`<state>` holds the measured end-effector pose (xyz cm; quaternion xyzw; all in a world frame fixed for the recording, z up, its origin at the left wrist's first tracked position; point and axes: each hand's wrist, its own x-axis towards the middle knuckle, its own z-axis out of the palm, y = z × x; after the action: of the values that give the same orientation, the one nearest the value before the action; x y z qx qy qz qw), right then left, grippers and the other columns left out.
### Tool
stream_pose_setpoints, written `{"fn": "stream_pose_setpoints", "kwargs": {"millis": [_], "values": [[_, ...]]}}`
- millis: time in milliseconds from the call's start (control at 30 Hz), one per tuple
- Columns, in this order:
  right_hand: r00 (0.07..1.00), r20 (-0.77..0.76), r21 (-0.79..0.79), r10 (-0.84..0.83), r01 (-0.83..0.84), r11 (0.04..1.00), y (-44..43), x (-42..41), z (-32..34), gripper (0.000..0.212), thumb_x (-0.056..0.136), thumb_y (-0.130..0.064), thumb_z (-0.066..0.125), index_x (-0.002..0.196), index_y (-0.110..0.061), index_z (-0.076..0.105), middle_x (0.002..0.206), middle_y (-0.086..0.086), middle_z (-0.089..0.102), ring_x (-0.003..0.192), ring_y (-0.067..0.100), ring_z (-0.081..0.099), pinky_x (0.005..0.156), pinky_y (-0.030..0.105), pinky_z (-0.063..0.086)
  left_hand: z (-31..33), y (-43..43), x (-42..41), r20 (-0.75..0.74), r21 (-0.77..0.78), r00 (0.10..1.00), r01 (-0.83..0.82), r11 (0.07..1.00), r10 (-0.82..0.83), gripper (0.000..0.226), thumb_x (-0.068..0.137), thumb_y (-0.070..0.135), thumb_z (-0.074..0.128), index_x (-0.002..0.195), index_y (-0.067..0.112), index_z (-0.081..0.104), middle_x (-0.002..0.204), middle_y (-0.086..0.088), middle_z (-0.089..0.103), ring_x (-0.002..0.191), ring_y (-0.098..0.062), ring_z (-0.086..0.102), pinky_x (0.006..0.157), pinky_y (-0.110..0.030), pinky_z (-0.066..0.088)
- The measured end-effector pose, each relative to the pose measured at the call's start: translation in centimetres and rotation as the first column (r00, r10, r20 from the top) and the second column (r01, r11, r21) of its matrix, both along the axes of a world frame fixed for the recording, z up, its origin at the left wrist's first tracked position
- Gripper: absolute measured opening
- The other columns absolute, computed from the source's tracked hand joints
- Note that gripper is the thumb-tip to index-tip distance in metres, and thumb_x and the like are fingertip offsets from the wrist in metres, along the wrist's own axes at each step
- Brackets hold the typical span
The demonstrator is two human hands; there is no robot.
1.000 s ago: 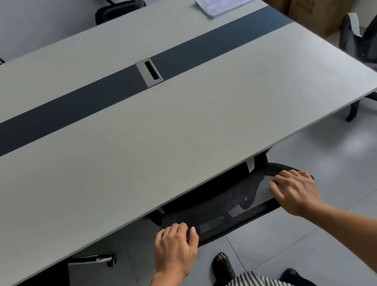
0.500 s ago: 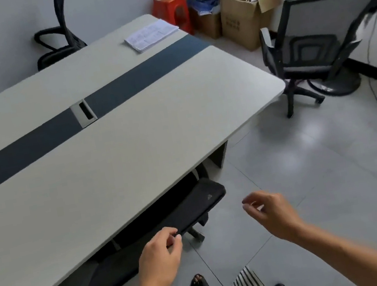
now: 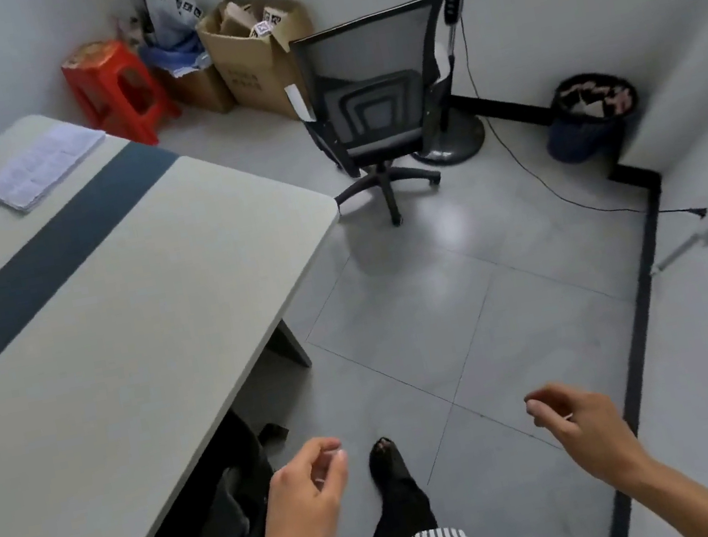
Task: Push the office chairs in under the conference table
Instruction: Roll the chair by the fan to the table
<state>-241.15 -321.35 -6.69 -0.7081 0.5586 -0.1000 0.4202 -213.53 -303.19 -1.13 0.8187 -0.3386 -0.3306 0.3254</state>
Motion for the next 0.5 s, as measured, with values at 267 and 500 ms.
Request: {"fn": "stream_pose_setpoints", "kwargs": {"millis": [267, 500], "values": [[0.947, 0.058, 0.031, -0.317, 0.315, 0.949, -10.3, 2.1, 1.4, 0.015, 0.084, -0.019, 0.068, 0.075, -0.032, 0.069, 0.066, -0.007, 0.073, 0.067, 0.009, 0.069, 0.067, 0.031, 0.055, -0.4, -17.5, 6.4, -0.019, -0.031, 0.983, 0.184, 0.982, -0.185, 0.008, 0.086, 0.026, 0.062, 0.087, 0.033, 0.065, 0.076, 0.006, 0.071, 0.076, -0.003, 0.065, 0.065, -0.017, 0.05], [0.84, 0.112, 0.081, -0.531, 0.524, 0.848, -18.4, 2.8, 3.4, 0.012, 0.085, -0.018, 0.066, 0.078, -0.027, 0.071, 0.07, -0.007, 0.073, 0.07, 0.01, 0.071, 0.074, 0.037, 0.056, 0.6, -31.0, 11.6, 0.009, -0.03, 0.967, 0.253, 0.967, -0.253, 0.015, 0.083, 0.021, 0.066, 0.079, 0.035, 0.065, 0.07, -0.001, 0.072, 0.069, -0.011, 0.068, 0.066, -0.029, 0.054]]}}
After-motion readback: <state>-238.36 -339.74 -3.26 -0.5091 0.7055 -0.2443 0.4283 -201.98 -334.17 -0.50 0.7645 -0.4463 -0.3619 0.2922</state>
